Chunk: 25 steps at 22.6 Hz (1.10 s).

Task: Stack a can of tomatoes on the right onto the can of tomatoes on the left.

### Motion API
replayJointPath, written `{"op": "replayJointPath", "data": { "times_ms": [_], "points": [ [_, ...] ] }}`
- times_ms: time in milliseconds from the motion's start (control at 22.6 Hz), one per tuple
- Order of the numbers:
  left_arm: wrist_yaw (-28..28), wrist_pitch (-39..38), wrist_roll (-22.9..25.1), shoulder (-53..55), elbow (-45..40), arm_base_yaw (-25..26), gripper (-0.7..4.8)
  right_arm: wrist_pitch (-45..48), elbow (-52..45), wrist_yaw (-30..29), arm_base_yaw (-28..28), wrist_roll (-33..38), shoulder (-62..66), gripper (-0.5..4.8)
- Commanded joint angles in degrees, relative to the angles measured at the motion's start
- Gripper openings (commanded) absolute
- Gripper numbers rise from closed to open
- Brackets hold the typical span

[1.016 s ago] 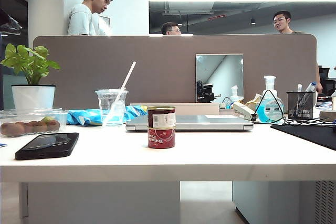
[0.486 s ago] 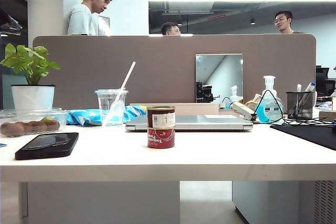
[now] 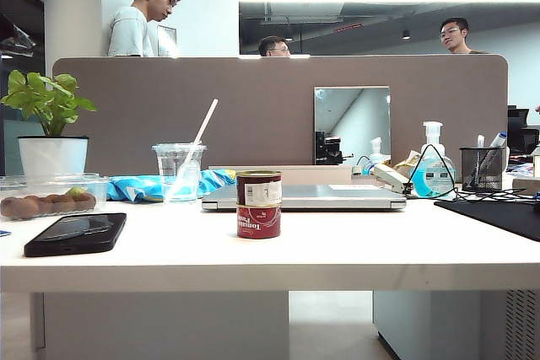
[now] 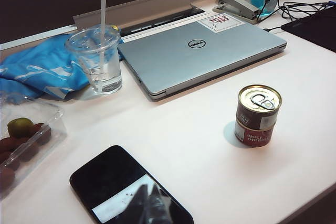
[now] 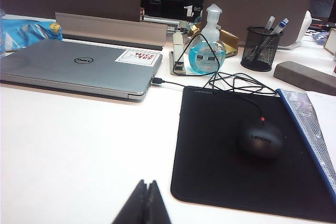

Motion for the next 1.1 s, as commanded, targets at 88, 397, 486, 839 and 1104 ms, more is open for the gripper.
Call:
{"op": "replayJointPath", "data": {
  "times_ms": [88,397,486,839,1104],
  "points": [
    [-0.4,0.7,0.7,-0.1,0.3,0.0,-0.05,0.5,-0.5,-0.1,0.0,0.2,0.0,-0.05],
    [-2.7,1.3,-2.9,-6.9,-3.3,0.7,-0.05,0.2,-0.5,0.0,-0.1,0.2,0.0,-0.05],
    [-3.5,1.7,-4.0,-10.3,-6.0,2.1,-0.05,0.1,-0.5,-0.1,-0.1,0.2,0.0,-0.05],
    [-4.0,2.8,-15.9,-23.9,-17.0,10.4,-0.04,0.1,-0.5,-0.1,-0.2,0.2,0.0,-0.05],
    [-4.0,2.4,-15.9,-29.1,-21.9,10.8,-0.04,0.1,-0.5,-0.1,-0.2,0.2,0.0,-0.05]
  ]
}}
